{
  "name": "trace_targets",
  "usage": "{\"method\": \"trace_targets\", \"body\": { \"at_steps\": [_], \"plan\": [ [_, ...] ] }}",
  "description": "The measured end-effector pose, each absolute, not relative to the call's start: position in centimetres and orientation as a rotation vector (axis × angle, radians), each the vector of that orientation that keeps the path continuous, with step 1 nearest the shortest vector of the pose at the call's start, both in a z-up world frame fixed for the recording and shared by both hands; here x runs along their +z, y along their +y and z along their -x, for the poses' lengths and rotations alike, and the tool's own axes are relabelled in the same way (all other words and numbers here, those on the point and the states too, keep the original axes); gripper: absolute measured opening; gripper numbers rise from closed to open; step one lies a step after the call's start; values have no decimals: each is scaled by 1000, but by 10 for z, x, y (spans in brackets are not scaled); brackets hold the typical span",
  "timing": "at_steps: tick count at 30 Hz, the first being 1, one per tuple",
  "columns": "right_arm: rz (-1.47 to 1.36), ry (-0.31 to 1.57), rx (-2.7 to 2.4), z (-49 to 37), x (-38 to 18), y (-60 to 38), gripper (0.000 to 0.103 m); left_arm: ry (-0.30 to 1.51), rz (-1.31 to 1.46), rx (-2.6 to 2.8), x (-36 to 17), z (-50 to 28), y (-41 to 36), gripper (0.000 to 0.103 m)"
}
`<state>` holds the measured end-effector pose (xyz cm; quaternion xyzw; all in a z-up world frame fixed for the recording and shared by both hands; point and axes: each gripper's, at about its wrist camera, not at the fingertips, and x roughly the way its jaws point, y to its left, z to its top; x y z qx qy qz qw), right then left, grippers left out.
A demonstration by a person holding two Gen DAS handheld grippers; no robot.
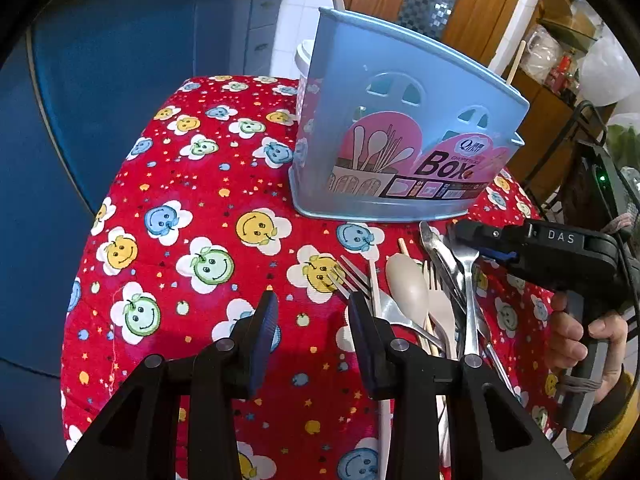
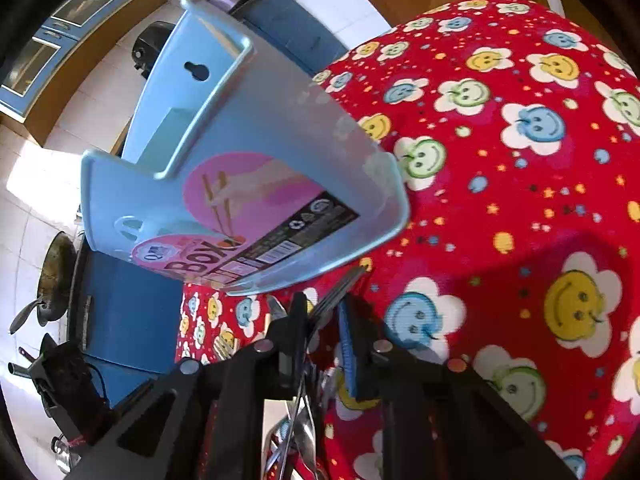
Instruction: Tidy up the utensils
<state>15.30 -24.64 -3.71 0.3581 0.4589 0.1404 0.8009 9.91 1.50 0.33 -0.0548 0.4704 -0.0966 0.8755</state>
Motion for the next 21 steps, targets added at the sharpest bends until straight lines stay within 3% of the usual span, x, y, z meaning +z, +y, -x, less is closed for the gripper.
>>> {"method": "trace_targets", "body": {
  "at_steps": [21],
  "plan": [
    [-841,776,403,-87,16,-274,9,1021,-50,-271,2,-93,-38,37]
  ]
}}
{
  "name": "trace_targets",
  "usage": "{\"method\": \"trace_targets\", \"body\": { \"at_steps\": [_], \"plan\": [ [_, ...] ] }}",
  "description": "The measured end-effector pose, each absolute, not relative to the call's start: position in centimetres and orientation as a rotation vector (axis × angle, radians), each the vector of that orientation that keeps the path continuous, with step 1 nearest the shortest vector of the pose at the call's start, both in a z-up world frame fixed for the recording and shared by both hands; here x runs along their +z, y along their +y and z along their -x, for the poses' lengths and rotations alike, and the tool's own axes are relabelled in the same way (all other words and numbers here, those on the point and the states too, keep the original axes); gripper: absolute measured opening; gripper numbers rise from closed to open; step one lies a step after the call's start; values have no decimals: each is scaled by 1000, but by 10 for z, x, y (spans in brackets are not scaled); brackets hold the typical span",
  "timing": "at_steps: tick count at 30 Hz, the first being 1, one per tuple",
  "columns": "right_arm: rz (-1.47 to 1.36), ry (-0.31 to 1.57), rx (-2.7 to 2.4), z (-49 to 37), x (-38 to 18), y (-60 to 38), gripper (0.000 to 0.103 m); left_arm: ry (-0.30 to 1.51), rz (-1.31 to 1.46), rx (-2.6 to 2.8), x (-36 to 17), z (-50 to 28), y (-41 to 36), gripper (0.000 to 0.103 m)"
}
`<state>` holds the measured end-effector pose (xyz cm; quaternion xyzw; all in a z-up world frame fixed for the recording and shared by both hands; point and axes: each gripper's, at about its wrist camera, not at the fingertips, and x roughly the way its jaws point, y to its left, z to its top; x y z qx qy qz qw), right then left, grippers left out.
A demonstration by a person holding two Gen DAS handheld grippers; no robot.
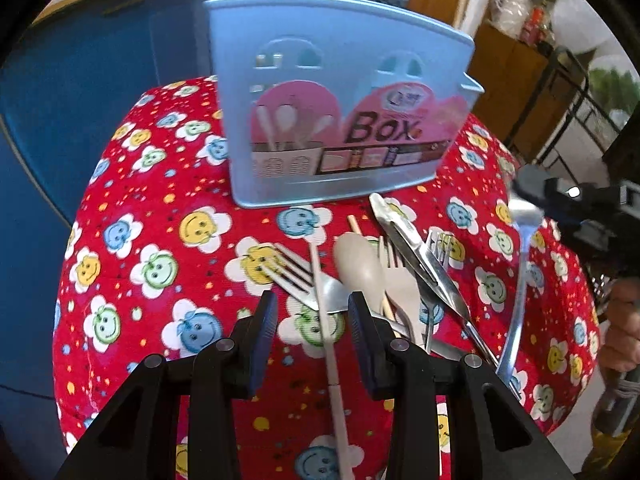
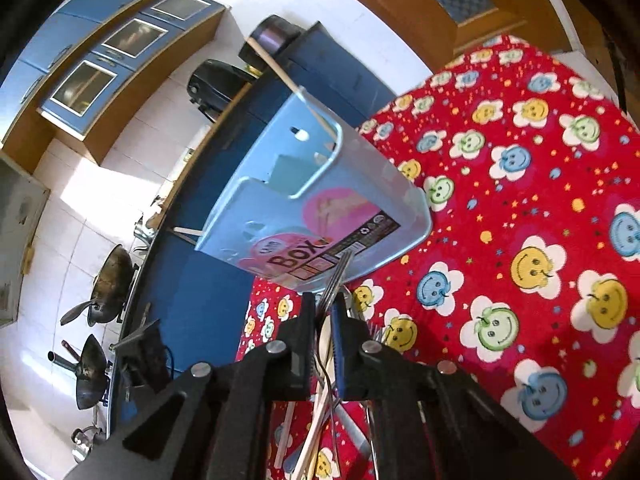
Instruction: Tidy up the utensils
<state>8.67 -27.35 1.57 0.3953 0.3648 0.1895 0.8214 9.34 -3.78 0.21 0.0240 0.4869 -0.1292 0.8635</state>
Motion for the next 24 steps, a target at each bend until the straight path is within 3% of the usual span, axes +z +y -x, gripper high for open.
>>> {"method": "trace_targets", "body": {
  "at_steps": [3,5,24],
  "plan": [
    [-823,761,419,-81,23,-269,9,1030,-73,-296,2,-96,-45,33],
    [-815,753,430,-77,26,-270,9,1037,-80,-313,3,-97,-48,15],
    [-728,715,480,-66,44,-256,8,1107,-50,-320,-10,-117,-41,6]
  ]
}}
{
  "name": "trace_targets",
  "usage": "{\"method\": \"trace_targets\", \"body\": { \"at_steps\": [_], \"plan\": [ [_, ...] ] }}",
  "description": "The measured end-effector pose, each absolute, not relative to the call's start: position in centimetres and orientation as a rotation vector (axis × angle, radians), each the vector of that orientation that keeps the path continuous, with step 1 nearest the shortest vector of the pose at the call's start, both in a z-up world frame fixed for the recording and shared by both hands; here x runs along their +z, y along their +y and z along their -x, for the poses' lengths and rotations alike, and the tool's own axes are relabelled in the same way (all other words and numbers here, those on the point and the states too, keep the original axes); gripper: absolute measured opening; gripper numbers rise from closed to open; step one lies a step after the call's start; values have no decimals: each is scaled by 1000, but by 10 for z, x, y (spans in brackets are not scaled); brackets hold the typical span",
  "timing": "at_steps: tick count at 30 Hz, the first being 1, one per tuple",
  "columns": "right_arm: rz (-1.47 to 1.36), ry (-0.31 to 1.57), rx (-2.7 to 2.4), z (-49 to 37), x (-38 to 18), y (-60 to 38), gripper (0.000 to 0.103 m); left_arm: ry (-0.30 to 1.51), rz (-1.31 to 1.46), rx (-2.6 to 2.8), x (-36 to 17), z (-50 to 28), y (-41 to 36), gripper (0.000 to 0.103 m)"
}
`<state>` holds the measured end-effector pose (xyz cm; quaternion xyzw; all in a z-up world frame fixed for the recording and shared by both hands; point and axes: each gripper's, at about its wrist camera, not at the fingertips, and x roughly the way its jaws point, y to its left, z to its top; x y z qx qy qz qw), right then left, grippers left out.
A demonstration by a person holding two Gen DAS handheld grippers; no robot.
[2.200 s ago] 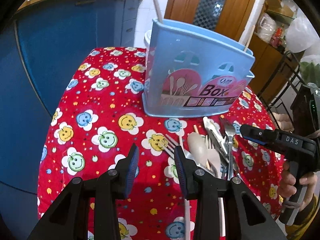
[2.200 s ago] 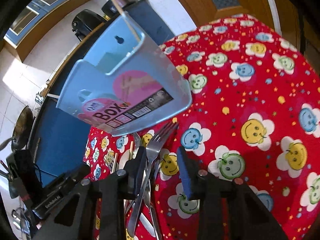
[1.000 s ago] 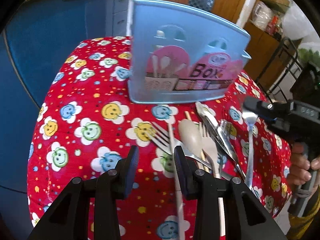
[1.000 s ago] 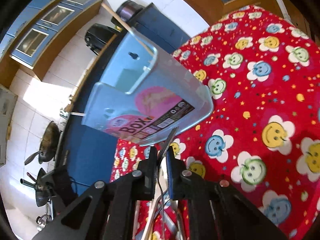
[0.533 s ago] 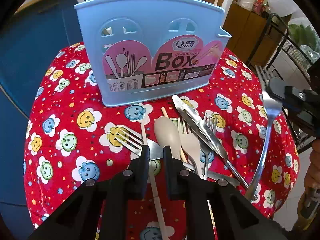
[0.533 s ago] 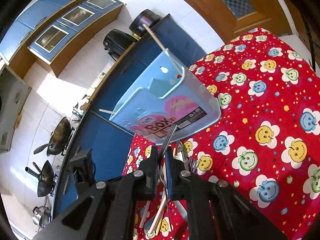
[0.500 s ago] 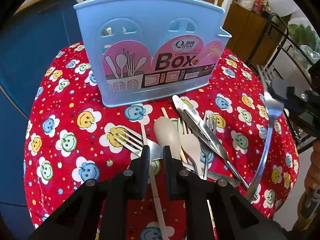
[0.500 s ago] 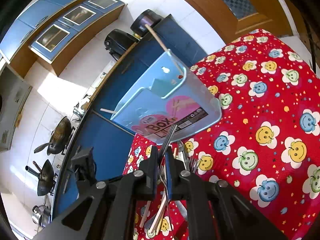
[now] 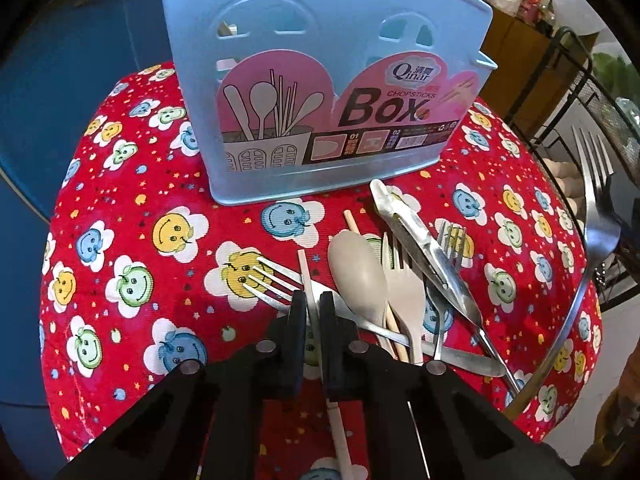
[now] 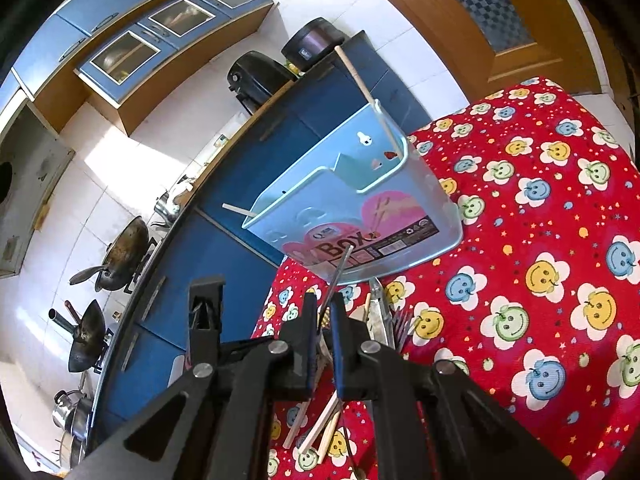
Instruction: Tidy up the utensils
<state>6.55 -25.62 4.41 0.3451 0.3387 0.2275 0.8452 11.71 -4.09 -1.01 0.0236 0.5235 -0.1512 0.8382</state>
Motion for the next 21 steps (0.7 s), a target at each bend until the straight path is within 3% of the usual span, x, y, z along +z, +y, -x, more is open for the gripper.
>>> {"method": "trace_targets", "body": {
  "at_steps": [21],
  "plan": [
    [-691,663,509,-41,69,-237,7,742,166,-370,73,-46,-6,4]
  ]
}}
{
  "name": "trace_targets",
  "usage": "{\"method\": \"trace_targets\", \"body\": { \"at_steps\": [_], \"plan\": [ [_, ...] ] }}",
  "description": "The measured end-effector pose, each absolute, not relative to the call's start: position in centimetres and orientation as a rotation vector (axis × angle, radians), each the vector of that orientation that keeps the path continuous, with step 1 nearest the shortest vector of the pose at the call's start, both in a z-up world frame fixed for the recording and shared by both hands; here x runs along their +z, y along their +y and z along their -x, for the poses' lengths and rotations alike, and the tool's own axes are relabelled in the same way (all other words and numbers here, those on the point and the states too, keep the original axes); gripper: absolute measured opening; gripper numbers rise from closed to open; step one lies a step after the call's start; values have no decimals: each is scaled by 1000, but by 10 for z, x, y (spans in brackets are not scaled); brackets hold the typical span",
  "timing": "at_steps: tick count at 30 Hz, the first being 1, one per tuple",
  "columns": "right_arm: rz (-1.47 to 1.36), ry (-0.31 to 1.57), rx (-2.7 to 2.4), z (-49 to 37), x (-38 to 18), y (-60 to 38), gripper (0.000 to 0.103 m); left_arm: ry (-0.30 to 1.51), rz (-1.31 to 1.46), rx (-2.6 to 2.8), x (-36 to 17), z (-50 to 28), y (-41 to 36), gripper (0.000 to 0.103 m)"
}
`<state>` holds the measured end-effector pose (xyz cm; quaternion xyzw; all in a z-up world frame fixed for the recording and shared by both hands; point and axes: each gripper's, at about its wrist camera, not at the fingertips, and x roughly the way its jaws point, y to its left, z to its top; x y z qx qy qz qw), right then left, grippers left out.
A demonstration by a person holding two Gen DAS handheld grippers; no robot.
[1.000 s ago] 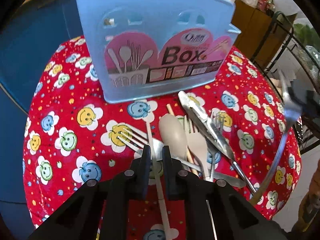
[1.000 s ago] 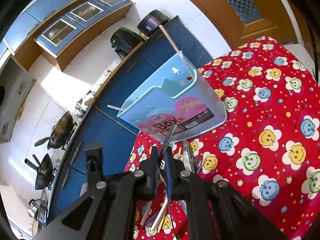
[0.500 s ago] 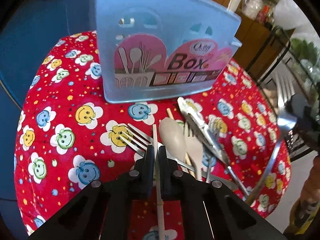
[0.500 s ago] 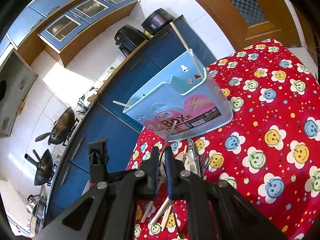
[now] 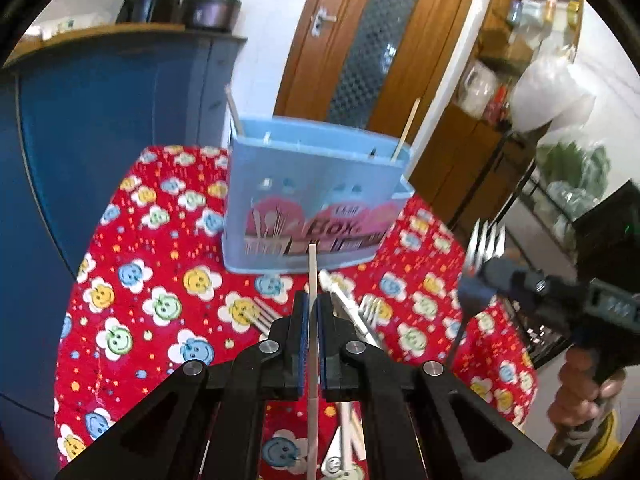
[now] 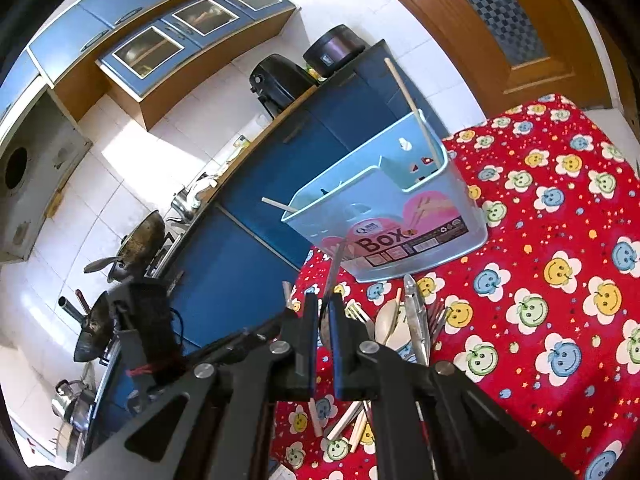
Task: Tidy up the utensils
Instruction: 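Lift the fork and white chopstick and carry them toward the blue box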
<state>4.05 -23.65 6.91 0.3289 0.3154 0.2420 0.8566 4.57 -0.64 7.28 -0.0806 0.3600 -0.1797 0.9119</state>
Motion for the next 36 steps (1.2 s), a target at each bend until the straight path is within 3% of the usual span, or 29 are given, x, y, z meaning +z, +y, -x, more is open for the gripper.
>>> {"method": "trace_targets", "body": {
  "at_steps": [20,36],
  "plan": [
    [-633,611,500,-33,99,-228,6,532,133,-374,142,-28,-1,4],
    [-644,606,484,-33,100,-239,6,443,118,-323,200,-67,4,4]
  ]
}}
